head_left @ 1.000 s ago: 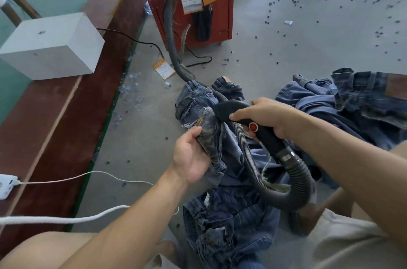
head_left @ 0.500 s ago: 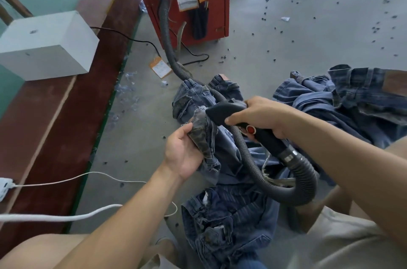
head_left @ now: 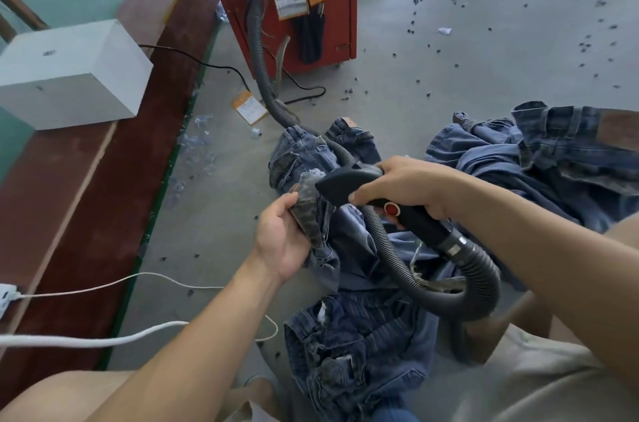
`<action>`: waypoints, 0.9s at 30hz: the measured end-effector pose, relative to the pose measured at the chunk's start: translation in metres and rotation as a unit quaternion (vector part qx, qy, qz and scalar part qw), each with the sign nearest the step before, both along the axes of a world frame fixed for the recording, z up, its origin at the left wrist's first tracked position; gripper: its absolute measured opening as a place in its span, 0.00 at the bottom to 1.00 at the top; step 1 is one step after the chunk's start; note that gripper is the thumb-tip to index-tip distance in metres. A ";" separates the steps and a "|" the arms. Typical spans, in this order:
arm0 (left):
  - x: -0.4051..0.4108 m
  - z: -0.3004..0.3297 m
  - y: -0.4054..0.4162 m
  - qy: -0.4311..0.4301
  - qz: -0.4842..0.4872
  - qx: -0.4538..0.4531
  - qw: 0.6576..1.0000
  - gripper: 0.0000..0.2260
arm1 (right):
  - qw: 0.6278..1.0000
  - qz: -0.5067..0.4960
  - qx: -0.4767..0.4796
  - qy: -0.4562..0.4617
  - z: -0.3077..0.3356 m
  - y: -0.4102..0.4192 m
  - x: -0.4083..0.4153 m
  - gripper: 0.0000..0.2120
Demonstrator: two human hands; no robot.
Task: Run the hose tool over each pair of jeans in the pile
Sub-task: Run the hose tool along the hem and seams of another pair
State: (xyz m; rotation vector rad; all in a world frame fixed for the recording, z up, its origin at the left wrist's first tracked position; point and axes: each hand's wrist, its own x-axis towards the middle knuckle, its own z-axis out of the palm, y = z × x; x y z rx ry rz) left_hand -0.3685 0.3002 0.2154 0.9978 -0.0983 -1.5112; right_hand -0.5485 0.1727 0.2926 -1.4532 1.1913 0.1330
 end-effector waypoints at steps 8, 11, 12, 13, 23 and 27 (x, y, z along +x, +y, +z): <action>-0.009 0.004 0.004 -0.025 -0.039 -0.009 0.999 0.18 | 0.989 -0.135 -0.022 -0.062 -0.007 -0.006 0.003 0.16; 0.000 0.004 0.001 0.002 0.002 0.013 1.000 0.20 | 0.997 -0.037 -0.062 -0.028 -0.002 -0.009 -0.006 0.16; 0.004 0.004 0.000 0.012 0.021 0.024 0.999 0.20 | 0.997 0.009 -0.076 -0.027 -0.001 -0.006 -0.007 0.15; 0.008 0.004 -0.001 0.021 0.040 0.033 0.998 0.20 | 0.995 0.046 -0.085 -0.034 0.000 -0.003 -0.007 0.13; 0.001 0.002 -0.003 -0.007 0.047 0.089 0.995 0.16 | 0.987 0.011 -0.152 -0.044 -0.018 0.011 0.009 0.09; 0.004 0.004 -0.003 -0.003 0.064 0.080 0.995 0.16 | 0.992 0.006 -0.129 -0.009 -0.007 -0.004 0.000 0.13</action>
